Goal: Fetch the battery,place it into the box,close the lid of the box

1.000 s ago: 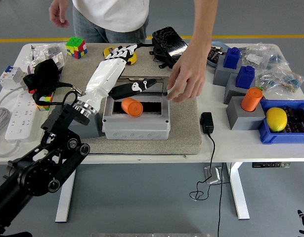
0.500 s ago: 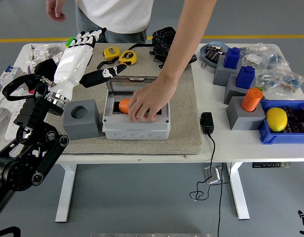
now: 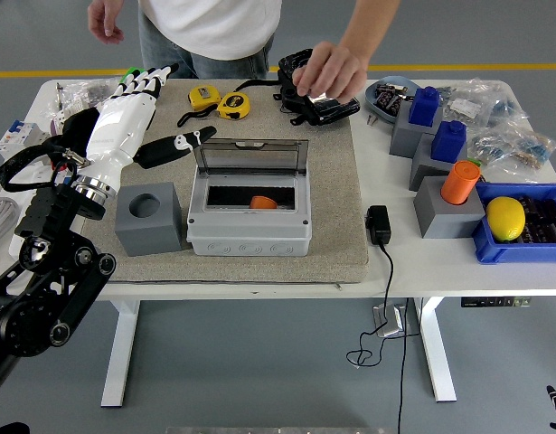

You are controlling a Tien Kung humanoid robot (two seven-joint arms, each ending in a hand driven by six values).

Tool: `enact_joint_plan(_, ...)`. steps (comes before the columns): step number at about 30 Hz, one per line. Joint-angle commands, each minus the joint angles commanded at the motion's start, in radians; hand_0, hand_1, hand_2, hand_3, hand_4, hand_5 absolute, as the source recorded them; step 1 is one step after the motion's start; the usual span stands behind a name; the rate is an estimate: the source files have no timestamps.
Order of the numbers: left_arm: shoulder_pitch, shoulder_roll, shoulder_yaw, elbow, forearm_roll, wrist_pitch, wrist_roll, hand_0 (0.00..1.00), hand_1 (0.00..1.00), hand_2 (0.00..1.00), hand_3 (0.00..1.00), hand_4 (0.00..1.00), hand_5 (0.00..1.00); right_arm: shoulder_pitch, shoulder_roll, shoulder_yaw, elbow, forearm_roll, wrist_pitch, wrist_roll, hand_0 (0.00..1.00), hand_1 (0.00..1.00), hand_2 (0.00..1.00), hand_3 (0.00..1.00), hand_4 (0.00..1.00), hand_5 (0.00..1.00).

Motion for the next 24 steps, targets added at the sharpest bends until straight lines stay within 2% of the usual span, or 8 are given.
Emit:
enact_joint_plan(8, 0.004, -0.003, 0.044, 0.005, -0.008, -0.014, 0.014, 0.998, 0.998, 0.998, 0.998, 0.998, 0.998, 0.002, 0.001, -0.012, 0.000, 0.007, -0.001, 0.000, 0.845, 0.802, 0.767, 0.801, 0.998, 0.998)
enact_joint_plan(14, 0.003, -0.007, 0.077, 0.003, -0.052, -0.047, 0.030, 0.998, 0.998, 0.998, 0.998, 0.998, 0.998, 0.002, 0.000, -0.014, 0.000, 0.008, -0.002, -0.002, 0.845, 0.802, 0.767, 0.801, 0.998, 0.998)
enact_joint_plan(20, 0.002, -0.008, 0.111, -0.016, -0.070, -0.077, 0.051, 0.998, 0.998, 0.998, 0.998, 0.998, 0.998, 0.002, 0.000, -0.016, 0.000, 0.011, -0.002, -0.002, 0.846, 0.803, 0.767, 0.801, 0.998, 0.998)
enact_joint_plan(24, -0.002, -0.007, 0.133, -0.009, -0.076, -0.096, 0.066, 0.998, 0.998, 0.998, 0.998, 0.998, 0.998, 0.005, 0.000, -0.017, 0.000, 0.013, -0.002, -0.001, 0.845, 0.803, 0.767, 0.800, 0.998, 0.998)
